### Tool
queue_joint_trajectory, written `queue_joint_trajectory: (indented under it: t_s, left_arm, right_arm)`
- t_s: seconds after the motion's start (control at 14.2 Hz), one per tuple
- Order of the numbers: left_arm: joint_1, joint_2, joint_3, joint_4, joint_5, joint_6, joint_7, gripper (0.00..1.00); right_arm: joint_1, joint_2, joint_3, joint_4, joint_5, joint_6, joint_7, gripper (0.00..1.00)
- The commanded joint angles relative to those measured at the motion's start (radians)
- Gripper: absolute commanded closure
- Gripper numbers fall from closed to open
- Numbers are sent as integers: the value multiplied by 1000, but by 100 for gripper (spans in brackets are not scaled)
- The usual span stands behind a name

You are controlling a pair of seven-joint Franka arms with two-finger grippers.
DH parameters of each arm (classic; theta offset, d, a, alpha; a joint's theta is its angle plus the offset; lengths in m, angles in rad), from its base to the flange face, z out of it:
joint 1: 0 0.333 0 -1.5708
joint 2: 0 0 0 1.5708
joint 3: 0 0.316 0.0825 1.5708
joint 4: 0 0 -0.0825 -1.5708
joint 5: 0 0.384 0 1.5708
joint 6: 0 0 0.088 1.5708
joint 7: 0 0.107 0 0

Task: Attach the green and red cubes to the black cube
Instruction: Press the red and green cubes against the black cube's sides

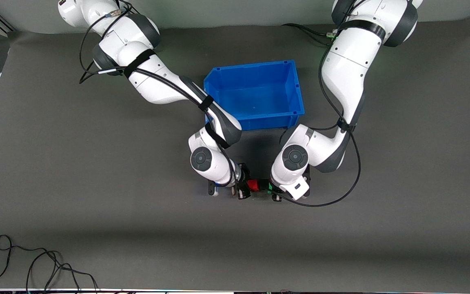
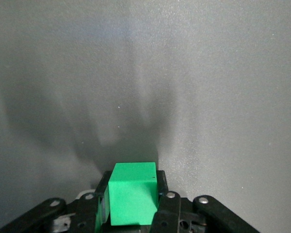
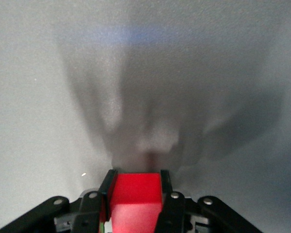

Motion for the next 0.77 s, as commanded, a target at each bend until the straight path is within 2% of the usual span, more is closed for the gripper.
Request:
queue_joint_trajectory:
  t_s: [0.0, 0.07, 0.14, 0.21, 0.28, 0.56, 0.7]
  left_arm:
    - [-8, 23, 13, 26, 16, -44, -14, 100]
    - [-7, 23, 13, 26, 16, -58, -14, 100]
    - [-7, 23, 13, 26, 16, -64, -14, 100]
    - [-5, 22, 13, 26, 16, -67, -14, 100]
    - [-5, 22, 15, 26, 16, -80, -14, 100]
    - [-5, 22, 15, 26, 16, -87, -11, 100]
    - [-7, 22, 15, 26, 25, -89, -6, 0]
  right_arm:
    - [12, 26, -5, 44, -12, 10, 33, 86]
    - [12, 24, -6, 44, -12, 12, 33, 50]
    - [12, 17, -8, 43, -15, 10, 31, 20]
    - [11, 12, -9, 43, -18, 7, 28, 3]
    - [11, 8, -9, 43, -18, 7, 25, 0]
    - [-21, -74, -20, 11, -23, -8, 20, 0]
    - [-34, -115, -44, -22, -26, -8, 17, 0]
